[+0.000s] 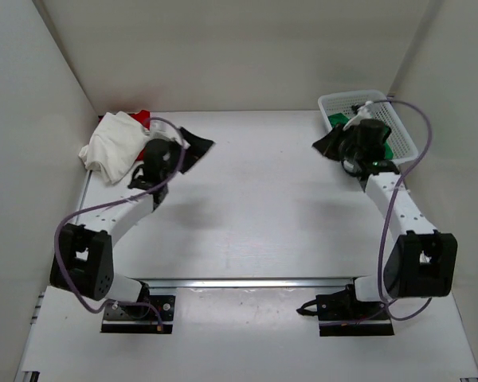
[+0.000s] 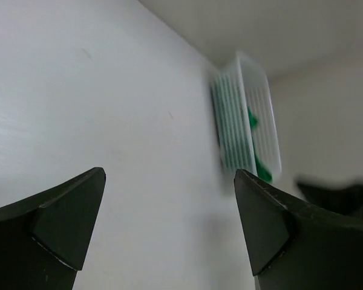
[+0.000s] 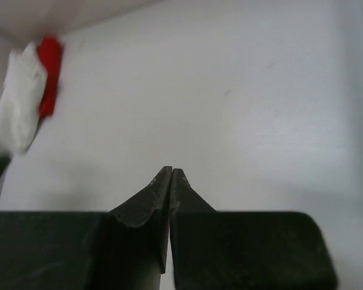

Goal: Fold and stack the t-shirts
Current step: Put the neatly folded tshirt into the corner of the board with the left arm, then grab crumpled tshirt from bin with the right arm

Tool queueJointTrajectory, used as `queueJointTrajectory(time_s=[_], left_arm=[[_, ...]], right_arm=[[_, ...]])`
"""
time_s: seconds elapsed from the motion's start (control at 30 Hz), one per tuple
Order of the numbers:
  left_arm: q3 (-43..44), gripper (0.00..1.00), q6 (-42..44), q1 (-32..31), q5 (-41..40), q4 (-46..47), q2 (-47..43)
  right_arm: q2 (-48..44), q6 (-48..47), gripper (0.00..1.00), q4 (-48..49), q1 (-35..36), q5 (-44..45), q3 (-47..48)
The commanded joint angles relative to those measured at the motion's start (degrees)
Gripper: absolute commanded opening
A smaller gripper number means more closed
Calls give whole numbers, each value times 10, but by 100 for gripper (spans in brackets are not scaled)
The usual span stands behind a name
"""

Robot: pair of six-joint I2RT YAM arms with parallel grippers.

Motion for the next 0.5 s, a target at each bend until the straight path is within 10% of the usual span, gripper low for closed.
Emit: queueJointTrajectory(time_s=[0.0, 0.47], left_arm=[[2, 99, 65, -114, -5, -37, -22], [-170, 99, 129, -347, 62, -30, -23]], right_arm=[[68, -38, 0, -47, -77, 93, 94], [392, -178, 62, -258, -161, 287, 428]])
